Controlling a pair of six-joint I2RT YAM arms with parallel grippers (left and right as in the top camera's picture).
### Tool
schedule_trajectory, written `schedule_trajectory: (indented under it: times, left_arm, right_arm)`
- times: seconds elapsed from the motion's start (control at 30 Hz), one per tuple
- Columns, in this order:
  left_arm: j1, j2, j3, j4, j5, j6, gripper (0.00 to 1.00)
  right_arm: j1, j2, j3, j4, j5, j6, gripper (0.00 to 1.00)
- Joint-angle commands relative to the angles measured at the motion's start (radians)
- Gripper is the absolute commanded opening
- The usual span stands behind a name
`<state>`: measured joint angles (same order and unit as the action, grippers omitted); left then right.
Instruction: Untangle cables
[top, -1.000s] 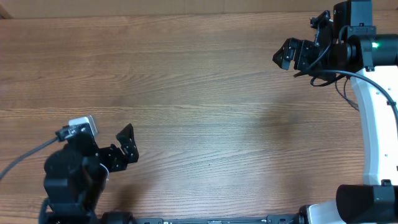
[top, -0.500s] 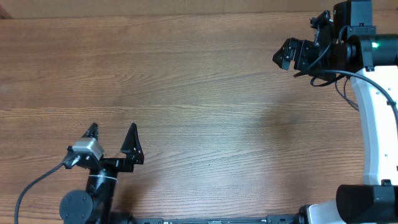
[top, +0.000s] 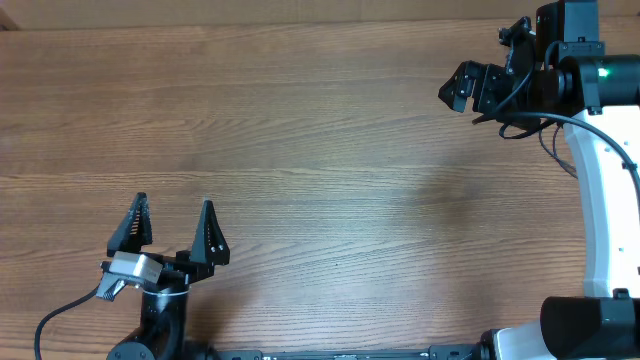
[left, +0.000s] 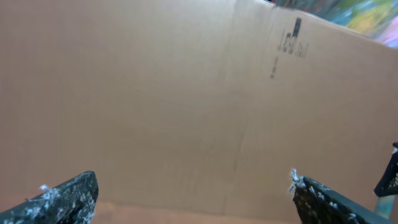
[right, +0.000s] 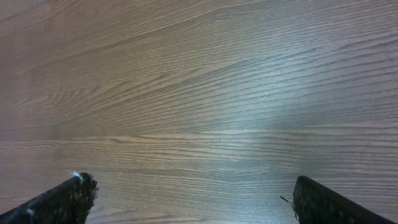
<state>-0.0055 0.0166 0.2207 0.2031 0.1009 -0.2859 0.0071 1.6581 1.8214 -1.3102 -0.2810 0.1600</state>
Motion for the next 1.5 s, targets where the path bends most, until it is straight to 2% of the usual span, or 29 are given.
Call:
schedule_trajectory:
  times: [0.0, 0.13, 0.3, 0.47, 0.57, 0.77, 0.83, 1.47]
  left_arm:
    - [0.006, -0.013, -0.006, 0.051, -0.015, 0.072, 1.0]
    - [0.006, -0.013, -0.049, 0.2, -0.06, 0.082, 1.0]
    - [0.011, -0.013, -0.204, 0.451, -0.089, 0.08, 1.0]
    - [0.014, -0.013, -0.216, 0.364, -0.067, 0.077, 0.99]
    - [0.014, -0.013, -0.216, 0.251, -0.077, 0.077, 1.0]
    - [0.013, -0.013, -0.216, -0.114, -0.085, 0.077, 1.0]
    - [0.013, -0.013, -0.216, -0.299, -0.085, 0.077, 1.0]
    - [0.012, -0.013, -0.216, -0.281, -0.08, 0.081, 1.0]
  right_arm:
    - [-0.001, -0.006, 0.011, 0.003, -0.001, -0.004, 1.0]
    - [-0.001, -0.006, 0.011, 0.003, -0.001, -0.004, 1.0]
    - [-0.001, -0.006, 0.011, 0.003, -0.001, -0.004, 1.0]
    - [-0.001, -0.006, 0.011, 0.003, -0.001, -0.004, 1.0]
    - [-0.001, -0.006, 0.011, 0.003, -0.001, -0.004, 1.0]
    - [-0.001, -0.006, 0.011, 0.003, -0.001, -0.004, 1.0]
    - [-0.001, -0.006, 0.011, 0.003, -0.001, -0.004, 1.0]
    - [-0.001, -0.006, 0.011, 0.003, -0.001, -0.004, 1.0]
